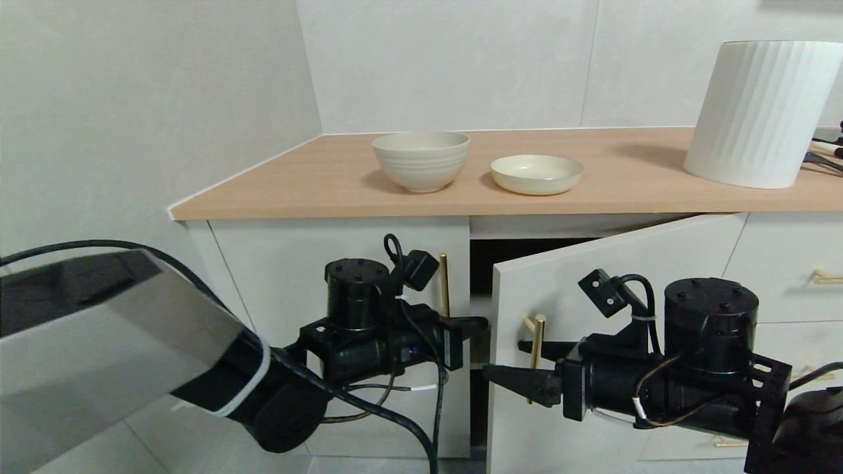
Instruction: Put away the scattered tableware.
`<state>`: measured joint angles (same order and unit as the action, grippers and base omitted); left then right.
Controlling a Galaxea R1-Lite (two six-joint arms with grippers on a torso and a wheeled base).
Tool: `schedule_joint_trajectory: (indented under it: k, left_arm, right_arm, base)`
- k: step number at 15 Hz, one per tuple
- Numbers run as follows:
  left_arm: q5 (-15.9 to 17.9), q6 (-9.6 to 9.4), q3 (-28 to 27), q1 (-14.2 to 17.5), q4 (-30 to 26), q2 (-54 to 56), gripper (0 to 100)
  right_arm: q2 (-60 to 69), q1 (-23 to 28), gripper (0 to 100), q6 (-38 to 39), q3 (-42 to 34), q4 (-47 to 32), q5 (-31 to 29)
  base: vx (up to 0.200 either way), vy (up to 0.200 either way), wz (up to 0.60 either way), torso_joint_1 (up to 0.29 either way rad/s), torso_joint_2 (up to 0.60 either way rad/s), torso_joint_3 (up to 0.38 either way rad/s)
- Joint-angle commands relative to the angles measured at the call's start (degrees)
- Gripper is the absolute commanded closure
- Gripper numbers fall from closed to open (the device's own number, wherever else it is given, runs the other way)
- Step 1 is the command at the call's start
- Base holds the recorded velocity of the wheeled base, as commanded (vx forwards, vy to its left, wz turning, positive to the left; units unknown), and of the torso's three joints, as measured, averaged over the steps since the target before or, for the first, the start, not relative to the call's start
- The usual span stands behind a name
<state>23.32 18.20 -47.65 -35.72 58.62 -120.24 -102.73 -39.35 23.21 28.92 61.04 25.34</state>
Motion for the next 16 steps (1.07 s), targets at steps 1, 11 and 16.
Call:
schedule_joint_trajectory:
  k: [1, 11, 16]
  left_arm:
    - [-0.2, -0.53, -0.7, -2.5, 3.3, -6.6, 100]
    - [-0.5, -0.62, -4.0, -3.9, 7.0, -6.5, 100]
    - [-0.6, -0.53, -4.3, -5.7, 8.4, -7.5, 100]
  right_arm:
    - [-0.2, 0.1, 0, -0.1, 0.0, 0.0, -0.1]
    - [0.2, 4.7, 0, -5.7, -3.0, 0.4, -4.4]
    - [0.6, 11.8, 0, -6.5, -2.8, 2.3, -6.4]
  base:
    - [0.000, 0.000, 0.00, 0.000, 0.00, 0.000]
    - [0.000, 0.000, 0.00, 0.000, 0.00, 0.000]
    - [0.000, 0.000, 0.00, 0.000, 0.00, 0.000]
